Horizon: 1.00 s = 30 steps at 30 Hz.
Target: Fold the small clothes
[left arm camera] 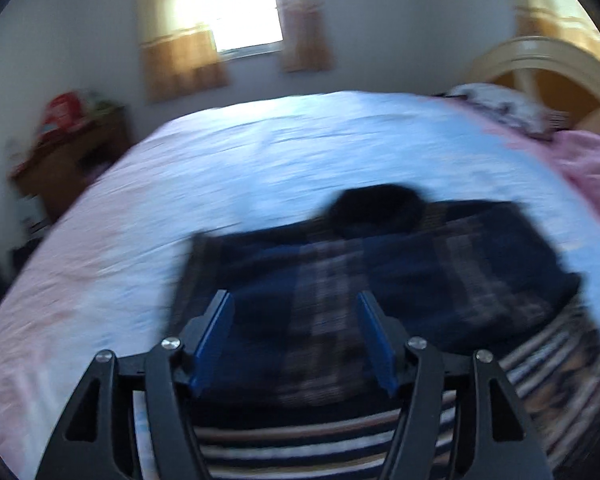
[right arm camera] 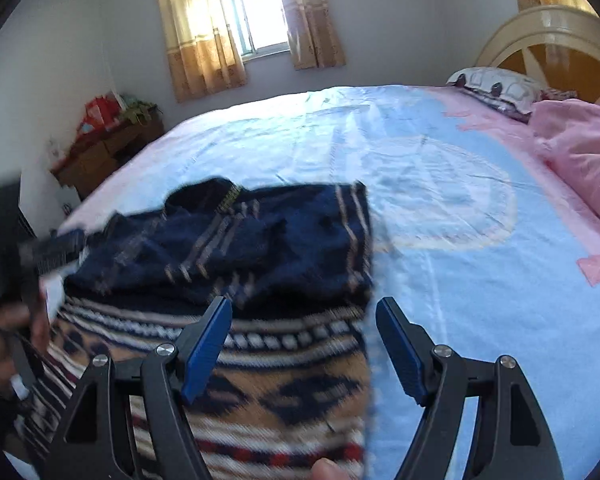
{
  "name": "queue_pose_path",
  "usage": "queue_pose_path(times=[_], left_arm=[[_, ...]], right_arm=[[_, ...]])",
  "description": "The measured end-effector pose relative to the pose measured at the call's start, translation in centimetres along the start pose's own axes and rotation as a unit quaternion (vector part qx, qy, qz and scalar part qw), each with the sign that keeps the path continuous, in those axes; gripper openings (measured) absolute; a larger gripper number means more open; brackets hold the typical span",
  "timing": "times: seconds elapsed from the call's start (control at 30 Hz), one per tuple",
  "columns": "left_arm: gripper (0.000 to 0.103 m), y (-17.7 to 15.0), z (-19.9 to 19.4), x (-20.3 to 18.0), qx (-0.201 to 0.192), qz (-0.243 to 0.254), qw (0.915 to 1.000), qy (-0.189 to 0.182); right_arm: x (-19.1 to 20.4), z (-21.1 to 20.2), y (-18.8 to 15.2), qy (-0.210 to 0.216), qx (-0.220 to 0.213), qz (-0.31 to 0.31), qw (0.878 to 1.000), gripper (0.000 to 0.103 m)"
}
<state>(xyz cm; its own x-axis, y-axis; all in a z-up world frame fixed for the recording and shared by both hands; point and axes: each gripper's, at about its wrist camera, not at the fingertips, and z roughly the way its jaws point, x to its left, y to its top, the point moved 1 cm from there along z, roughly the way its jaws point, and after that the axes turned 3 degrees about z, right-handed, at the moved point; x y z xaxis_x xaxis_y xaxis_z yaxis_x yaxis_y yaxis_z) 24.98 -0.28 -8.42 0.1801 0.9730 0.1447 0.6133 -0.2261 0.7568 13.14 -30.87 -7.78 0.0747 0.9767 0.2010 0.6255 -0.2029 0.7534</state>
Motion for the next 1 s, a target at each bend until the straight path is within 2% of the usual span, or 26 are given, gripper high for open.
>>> queue_pose_path(times=[0.07, 0.13, 0.2, 0.37, 0.5, 0.53, 0.57, 0.63, 0.7, 0.87, 1.0], left_arm=[[0.072, -1.0, 0.5, 3.5, 0.006, -0.027, 0.9989, 0.038], [0.077, -2.3, 1.7, 6.5, 0.027, -0.055, 0.9954, 0.073], [0.077, -3.6, 2.9, 8.0, 0.054, -0.073, 0.9932, 0.072], [0.078, -5.7, 4.5, 9.9, 0.084, -0.117, 0.9888, 0.038], [0.078, -5.8, 5.0, 10.1, 0.092, -0.13, 0.9871, 0.015], [0.078, -5.9, 4.8, 10.1, 0.091, -0.129, 0.9874, 0.012], [0.078, -5.9, 4.7, 10.0, 0.091, -0.128, 0.9874, 0.011], [0.078, -5.9, 4.6, 10.0, 0.089, -0.128, 0.9877, 0.004], [0.078, -5.8, 4.4, 10.0, 0.086, -0.128, 0.988, 0.0], [0.078, -5.8, 4.1, 9.2, 0.097, -0.112, 0.9889, -0.009], [0.078, -5.6, 3.4, 8.6, 0.095, -0.103, 0.99, -0.019]], right_arm=[[1.3, 0.6, 1.6, 0.011, -0.003, -0.014, 1.0, 0.073], [2.3, 2.0, 2.8, 0.04, 0.013, -0.011, 0.999, 0.065], [2.9, 4.3, 3.9, 0.056, 0.04, 0.006, 0.998, 0.064], [4.4, 11.2, 4.2, 0.004, 0.102, -0.002, 0.995, 0.052], [4.3, 14.4, 3.4, -0.016, 0.145, 0.005, 0.989, 0.049], [4.4, 14.8, 3.2, -0.018, 0.149, 0.006, 0.989, 0.042], [4.7, 15.0, 3.0, -0.018, 0.148, -0.002, 0.989, 0.037], [5.2, 14.9, 3.1, -0.022, 0.142, -0.016, 0.989, 0.016], [5.8, 14.3, 3.4, -0.026, 0.129, -0.032, 0.991, 0.008], [5.8, 11.6, 5.0, -0.048, 0.07, -0.059, 0.995, 0.006], [5.2, 10.4, 6.1, -0.066, 0.041, -0.066, 0.995, 0.006]])
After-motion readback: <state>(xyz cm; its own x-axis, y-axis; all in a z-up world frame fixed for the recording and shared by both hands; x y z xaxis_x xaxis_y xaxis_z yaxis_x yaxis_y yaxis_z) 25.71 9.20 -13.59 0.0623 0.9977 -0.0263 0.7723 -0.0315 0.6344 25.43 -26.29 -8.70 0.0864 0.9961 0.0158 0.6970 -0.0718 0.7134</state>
